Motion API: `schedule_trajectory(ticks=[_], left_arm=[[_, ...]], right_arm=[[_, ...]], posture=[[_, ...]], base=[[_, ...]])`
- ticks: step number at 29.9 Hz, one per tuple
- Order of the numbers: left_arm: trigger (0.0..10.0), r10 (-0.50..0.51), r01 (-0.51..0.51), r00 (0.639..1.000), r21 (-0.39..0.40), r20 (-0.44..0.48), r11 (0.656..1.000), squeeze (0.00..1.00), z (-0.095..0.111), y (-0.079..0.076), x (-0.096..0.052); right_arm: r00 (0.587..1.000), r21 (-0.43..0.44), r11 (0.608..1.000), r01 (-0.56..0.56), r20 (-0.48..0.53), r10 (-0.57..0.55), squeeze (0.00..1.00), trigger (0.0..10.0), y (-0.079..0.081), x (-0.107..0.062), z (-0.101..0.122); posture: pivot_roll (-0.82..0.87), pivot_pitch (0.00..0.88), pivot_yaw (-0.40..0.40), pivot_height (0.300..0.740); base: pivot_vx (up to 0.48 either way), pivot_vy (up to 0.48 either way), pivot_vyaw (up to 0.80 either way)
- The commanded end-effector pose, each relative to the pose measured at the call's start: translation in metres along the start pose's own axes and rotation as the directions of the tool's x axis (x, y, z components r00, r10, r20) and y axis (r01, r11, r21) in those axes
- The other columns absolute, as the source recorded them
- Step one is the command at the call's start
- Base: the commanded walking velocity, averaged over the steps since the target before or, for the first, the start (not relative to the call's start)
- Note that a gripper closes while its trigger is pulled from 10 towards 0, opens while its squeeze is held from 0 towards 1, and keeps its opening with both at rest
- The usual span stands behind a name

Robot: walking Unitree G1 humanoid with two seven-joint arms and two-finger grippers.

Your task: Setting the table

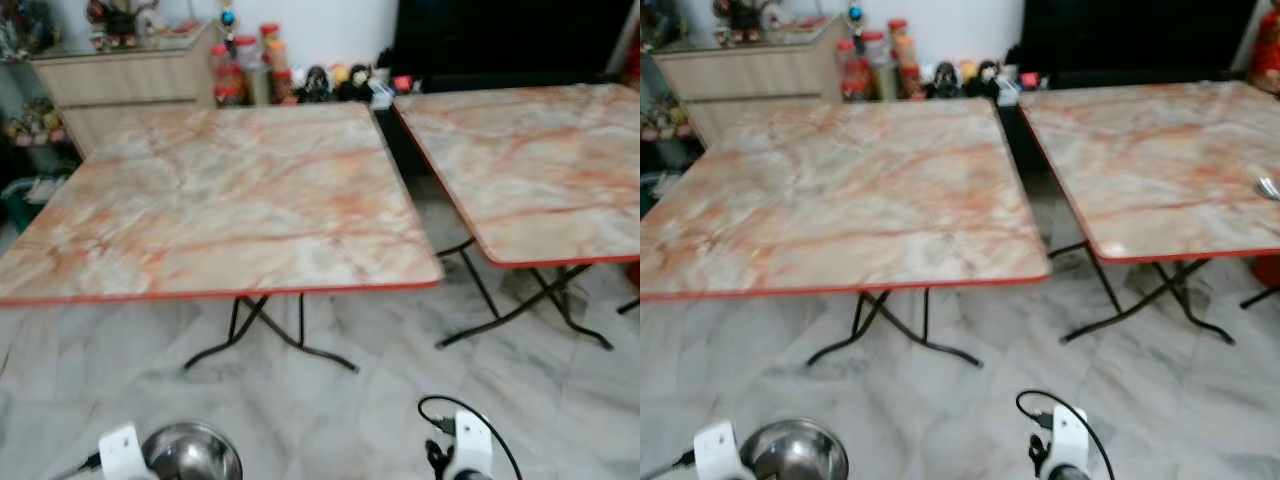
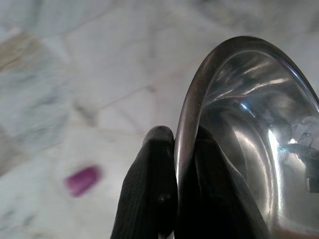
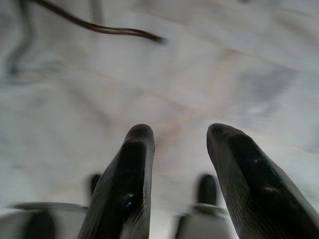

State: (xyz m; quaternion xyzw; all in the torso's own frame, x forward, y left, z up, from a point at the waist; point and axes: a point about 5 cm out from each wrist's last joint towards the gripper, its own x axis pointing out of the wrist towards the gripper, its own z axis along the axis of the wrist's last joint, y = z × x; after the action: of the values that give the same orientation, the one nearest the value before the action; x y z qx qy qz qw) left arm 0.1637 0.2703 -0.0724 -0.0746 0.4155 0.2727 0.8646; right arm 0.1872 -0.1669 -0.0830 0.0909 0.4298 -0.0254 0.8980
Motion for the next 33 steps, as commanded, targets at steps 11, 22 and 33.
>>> schedule_trajectory(ticks=[11,22,33], left_arm=[[10.0,-0.022,0.022,0.999,-0.003,0.026,1.000,0.00,0.0082,-0.0093,0.0009],[10.0,-0.026,0.027,0.998,-0.010,0.049,1.000,0.00,0.0124,-0.0122,0.0011],[10.0,-0.024,0.025,0.998,-0.009,0.056,1.000,0.00,0.0135,-0.0110,0.0011]], right_arm=[[1.000,0.000,1.000,0.029,0.010,-0.029,0.00,10.0,-0.0105,-0.0013,0.0023],[1.000,-0.002,1.000,0.025,0.011,-0.025,0.00,10.0,-0.0102,-0.0012,0.0025],[1.000,-0.003,1.000,0.025,0.010,-0.025,0.00,10.0,-0.0099,-0.0011,0.0024]], posture=[[0.08,0.000,0.013,0.740],[0.09,0.000,0.011,0.740],[0.09,0.000,0.012,0.740]], base=[[0.000,0.480,0.00],[0.000,0.034,0.00],[0.000,0.000,0.00]])
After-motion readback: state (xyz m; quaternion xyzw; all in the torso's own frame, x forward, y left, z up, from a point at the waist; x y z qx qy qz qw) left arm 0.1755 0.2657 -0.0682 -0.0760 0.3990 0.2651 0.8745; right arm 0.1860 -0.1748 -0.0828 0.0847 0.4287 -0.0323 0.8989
